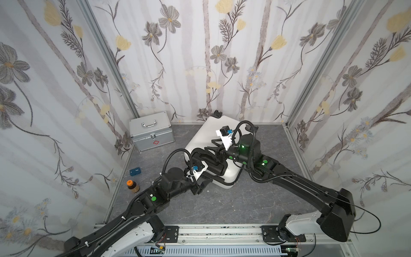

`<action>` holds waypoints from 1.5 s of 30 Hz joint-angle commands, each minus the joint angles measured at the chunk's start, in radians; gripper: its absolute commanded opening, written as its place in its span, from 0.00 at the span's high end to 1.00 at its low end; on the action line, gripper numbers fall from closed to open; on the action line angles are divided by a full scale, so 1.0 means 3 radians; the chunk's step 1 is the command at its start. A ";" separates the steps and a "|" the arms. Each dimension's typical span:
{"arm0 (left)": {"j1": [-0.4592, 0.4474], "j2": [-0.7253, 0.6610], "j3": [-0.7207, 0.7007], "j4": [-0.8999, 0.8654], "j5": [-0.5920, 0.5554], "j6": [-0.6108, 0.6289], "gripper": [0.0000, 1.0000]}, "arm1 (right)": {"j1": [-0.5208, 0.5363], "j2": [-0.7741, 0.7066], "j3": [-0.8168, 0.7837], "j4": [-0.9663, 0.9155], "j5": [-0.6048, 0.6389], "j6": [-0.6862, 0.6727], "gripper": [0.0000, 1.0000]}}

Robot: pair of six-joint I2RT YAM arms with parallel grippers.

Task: Open the suitcase zippers
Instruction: Pick up the suitcase from the center of the board.

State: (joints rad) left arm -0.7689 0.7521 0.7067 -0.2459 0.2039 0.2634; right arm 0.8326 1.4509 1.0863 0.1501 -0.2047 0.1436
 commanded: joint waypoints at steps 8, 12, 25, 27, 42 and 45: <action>0.0507 0.1316 0.1644 -0.2791 0.0844 0.2073 0.35 | -0.0337 -0.1367 -0.1224 -0.0287 0.0341 -0.0150 0.35; 0.0496 0.1650 0.2130 -0.3033 0.1062 0.2556 0.37 | -0.0509 -0.1864 -0.1602 -0.0377 0.0404 -0.0087 0.32; 0.0130 0.2909 0.3220 -0.3334 0.0311 0.2989 0.42 | -0.0592 -0.2652 -0.2289 -0.0289 0.0338 0.0212 0.32; 0.0091 0.3057 0.3291 -0.3427 0.0261 0.2998 0.44 | -0.0591 -0.2671 -0.2291 -0.0331 0.0329 0.0199 0.32; 0.0043 0.3447 0.3146 -0.3067 -0.0045 0.2996 0.53 | -0.0592 -0.2762 -0.2480 -0.0312 0.0375 0.0249 0.33; 0.0042 0.3468 0.3111 -0.3088 -0.0131 0.3057 0.65 | -0.0589 -0.2783 -0.2524 -0.0302 0.0375 0.0202 0.34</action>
State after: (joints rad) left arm -0.7586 1.7618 1.6638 -1.1412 0.2375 1.1839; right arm 0.6544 0.6201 0.3393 0.0322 -0.1017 0.2050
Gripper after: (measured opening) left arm 0.366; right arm 0.668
